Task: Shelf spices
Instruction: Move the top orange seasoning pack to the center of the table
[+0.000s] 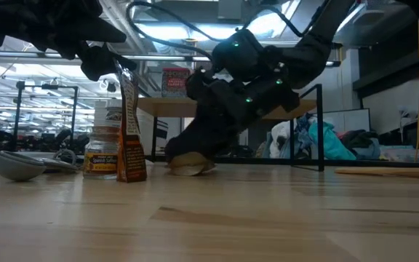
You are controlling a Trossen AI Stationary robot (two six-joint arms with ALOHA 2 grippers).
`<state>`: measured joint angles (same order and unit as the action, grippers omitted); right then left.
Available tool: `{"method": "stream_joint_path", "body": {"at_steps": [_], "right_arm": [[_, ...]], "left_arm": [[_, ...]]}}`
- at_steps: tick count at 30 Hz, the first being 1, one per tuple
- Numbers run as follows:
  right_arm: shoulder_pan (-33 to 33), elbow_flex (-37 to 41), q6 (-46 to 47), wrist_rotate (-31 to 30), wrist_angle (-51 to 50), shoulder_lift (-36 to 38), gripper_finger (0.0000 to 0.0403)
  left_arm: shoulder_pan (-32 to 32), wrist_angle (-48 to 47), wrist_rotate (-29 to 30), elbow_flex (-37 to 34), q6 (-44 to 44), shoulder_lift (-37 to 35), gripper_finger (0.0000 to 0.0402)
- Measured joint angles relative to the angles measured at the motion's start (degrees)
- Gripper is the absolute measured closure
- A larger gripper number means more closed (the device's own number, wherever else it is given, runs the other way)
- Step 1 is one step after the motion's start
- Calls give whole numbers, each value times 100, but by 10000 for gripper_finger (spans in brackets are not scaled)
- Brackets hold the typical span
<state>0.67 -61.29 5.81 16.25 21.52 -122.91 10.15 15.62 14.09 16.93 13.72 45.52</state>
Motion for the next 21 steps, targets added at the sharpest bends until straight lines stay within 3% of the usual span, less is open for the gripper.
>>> {"method": "stream_joint_path", "body": {"at_steps": [10, 21], "right_arm": [[-110, 1277, 464, -86, 822, 694, 116], [-737, 2848, 1313, -1155, 3207, 829, 116]], "left_arm": [[-2, 15, 2, 0, 2, 0, 70], [-4, 722, 2, 0, -54, -2, 70]]}}
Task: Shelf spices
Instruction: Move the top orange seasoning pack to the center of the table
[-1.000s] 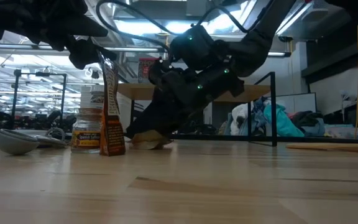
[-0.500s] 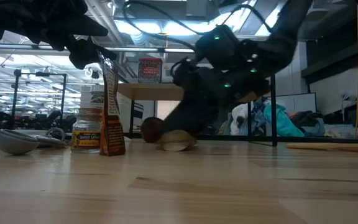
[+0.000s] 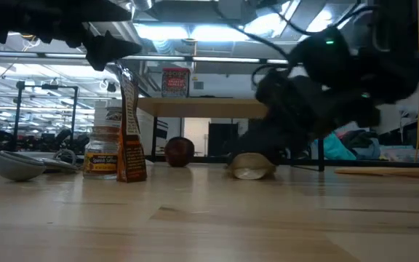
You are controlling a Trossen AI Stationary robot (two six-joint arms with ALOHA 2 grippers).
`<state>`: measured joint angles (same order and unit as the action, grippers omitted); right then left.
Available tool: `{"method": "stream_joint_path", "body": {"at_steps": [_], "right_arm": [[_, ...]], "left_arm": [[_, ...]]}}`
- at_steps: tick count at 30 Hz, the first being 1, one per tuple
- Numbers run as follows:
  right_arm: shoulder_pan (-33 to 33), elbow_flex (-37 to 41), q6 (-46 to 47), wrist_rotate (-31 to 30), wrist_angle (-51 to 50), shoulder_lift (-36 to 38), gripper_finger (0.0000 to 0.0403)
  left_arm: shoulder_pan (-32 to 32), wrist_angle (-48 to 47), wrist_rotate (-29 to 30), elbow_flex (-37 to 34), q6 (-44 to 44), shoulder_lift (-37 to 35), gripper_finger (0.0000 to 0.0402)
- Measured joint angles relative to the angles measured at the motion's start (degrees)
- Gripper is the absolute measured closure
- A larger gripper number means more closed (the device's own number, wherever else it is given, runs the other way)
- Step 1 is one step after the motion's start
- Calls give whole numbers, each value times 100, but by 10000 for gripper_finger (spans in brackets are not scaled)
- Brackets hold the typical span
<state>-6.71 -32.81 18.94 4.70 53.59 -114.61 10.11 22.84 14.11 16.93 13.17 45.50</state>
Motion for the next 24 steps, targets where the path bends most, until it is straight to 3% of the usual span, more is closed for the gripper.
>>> {"method": "stream_joint_path", "body": {"at_steps": [7, 15, 24], "right_arm": [[-493, 493, 33, -710, 731, -10, 116], [-808, 384, 24, -755, 718, -23, 116], [-798, 416, -359, -983, 1436, -60, 116]], "left_arm": [[-2, 66, 4, 0, 327, 0, 70], [2, 382, 4, 41, 324, 2, 70], [166, -174, -68, 699, -19, 61, 70]]}}
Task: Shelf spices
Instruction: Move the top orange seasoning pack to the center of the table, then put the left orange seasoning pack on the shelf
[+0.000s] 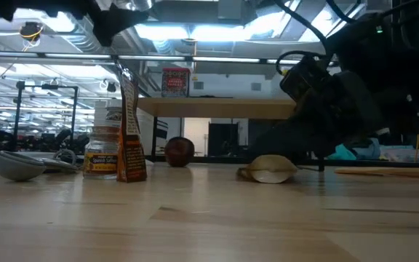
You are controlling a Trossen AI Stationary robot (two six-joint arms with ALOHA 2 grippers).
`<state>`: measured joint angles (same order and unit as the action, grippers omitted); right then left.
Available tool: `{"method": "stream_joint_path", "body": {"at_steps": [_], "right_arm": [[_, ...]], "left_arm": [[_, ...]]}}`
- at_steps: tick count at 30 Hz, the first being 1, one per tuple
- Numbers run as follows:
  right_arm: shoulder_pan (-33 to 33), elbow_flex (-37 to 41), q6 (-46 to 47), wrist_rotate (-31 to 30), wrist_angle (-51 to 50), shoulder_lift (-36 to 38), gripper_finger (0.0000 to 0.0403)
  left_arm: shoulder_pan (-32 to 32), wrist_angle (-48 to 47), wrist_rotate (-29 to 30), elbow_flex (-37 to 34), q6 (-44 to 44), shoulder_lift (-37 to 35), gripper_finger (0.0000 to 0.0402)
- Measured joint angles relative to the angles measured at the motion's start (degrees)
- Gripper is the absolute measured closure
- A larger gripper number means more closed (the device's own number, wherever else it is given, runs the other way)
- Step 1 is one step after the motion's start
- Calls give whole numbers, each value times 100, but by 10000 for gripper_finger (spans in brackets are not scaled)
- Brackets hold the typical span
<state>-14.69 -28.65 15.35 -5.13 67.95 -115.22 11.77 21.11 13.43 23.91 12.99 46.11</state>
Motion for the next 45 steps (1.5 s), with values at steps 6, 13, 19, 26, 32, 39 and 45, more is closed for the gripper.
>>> {"method": "stream_joint_path", "body": {"at_steps": [6, 13, 19, 26, 32, 39, 45], "right_arm": [[3, 188, 96, -38, 712, 8, 116], [3, 755, 175, -42, 1642, 22, 116], [3, 1397, 607, -190, 2185, 48, 116], [3, 1537, 709, -93, 2030, 87, 116], [3, 1520, 1182, 735, 1746, 87, 116], [3, 1350, 1331, 986, 1701, 92, 116], [10, 1106, 1961, 888, 1514, 103, 116]], "left_arm": [[653, -262, 686, 400, -395, 510, 70], [1076, -294, 1226, 929, -451, 1545, 70], [1058, -1199, 1244, 1710, 8, 2527, 70], [984, -1615, 1243, 2429, 33, 3310, 70], [984, -1648, 1239, 2497, 12, 3506, 70], [984, -1576, 1239, 2497, 23, 3506, 70], [986, -1597, 1239, 2497, 23, 3506, 70]]}}
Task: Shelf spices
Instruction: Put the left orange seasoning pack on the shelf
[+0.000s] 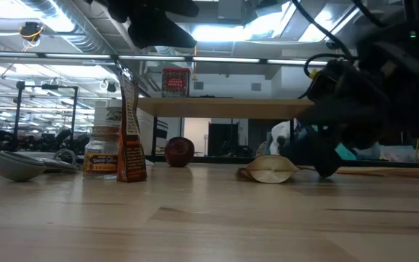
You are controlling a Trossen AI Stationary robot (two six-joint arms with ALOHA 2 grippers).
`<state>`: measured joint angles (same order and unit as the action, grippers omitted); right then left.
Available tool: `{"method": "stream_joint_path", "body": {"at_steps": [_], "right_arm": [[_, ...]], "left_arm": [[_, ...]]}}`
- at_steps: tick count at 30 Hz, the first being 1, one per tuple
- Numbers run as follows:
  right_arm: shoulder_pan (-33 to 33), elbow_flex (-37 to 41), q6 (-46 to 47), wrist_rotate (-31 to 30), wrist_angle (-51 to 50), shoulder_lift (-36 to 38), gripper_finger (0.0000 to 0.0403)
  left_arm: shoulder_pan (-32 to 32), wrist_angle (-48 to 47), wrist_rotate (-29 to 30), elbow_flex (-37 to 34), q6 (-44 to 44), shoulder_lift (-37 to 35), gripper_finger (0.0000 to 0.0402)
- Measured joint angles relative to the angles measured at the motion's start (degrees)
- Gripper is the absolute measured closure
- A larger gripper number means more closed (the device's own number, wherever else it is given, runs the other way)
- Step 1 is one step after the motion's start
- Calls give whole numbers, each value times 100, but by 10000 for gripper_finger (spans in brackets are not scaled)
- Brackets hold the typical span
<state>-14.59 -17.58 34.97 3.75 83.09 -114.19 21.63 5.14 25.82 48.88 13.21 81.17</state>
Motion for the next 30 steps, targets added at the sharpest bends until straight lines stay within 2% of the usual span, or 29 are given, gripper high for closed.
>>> {"method": "stream_joint_path", "body": {"at_steps": [6, 11, 16, 21, 30], "right_arm": [[2, -1, 627, 38, 13, 106, 116], [0, 149, 950, -123, -20, 262, 116], [-2, 535, 1354, -586, 13, 494, 116], [-2, 818, 2193, -814, 40, 711, 116], [4, 819, 3379, -1039, -120, 750, 116]], "left_arm": [[-61, -38, -14, 0, -394, 0, 70], [-426, -263, -21, 0, -505, 0, 70], [-893, -475, -548, 0, -470, 0, 70], [-1167, -455, -924, 0, -470, -2, 70], [-1257, -458, -1051, 0, -834, -2, 70]]}}
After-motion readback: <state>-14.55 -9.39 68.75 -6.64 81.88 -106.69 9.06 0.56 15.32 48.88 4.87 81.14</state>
